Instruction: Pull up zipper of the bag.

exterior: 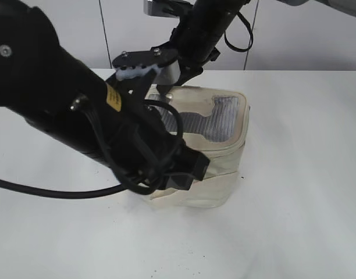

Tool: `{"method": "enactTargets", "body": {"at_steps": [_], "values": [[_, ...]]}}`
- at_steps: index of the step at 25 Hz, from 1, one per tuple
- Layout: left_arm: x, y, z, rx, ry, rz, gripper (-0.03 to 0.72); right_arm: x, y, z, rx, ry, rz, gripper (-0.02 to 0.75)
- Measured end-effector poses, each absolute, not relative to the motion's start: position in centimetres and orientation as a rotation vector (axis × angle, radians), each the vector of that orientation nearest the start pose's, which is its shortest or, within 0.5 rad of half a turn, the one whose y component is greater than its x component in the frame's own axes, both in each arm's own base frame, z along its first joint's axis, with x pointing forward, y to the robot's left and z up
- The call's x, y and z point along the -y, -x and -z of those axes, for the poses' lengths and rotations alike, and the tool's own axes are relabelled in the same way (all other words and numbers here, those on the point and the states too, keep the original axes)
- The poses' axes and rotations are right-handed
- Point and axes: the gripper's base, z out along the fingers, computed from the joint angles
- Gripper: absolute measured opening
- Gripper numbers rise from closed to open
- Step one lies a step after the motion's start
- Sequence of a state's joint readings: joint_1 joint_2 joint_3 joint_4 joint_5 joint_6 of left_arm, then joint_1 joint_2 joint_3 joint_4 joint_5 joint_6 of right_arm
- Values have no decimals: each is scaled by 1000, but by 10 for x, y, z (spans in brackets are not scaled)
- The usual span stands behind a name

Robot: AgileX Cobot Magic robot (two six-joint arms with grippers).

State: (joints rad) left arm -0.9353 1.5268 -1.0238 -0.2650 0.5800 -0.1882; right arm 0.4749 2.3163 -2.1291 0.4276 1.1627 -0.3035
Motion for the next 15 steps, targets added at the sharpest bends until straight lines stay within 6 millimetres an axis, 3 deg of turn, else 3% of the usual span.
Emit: {"method": "enactTargets", "body": {"at_steps": [3, 6, 9, 15], "values": [[252, -176, -255, -2539, -868, 535, 328, -255, -428, -222, -2679, 932, -625, 357], [241, -178, -270, -2455, -949, 419, 387, -252, -427, -228, -2684, 931, -589, 492], [232, -192, -287, -2423, -930, 349, 402, -245, -425, -243, -2669, 915, -502, 519], [201, -246, -323, -2289, -824, 254, 404, -223, -423, -281, -2619, 844, -334, 526]]}}
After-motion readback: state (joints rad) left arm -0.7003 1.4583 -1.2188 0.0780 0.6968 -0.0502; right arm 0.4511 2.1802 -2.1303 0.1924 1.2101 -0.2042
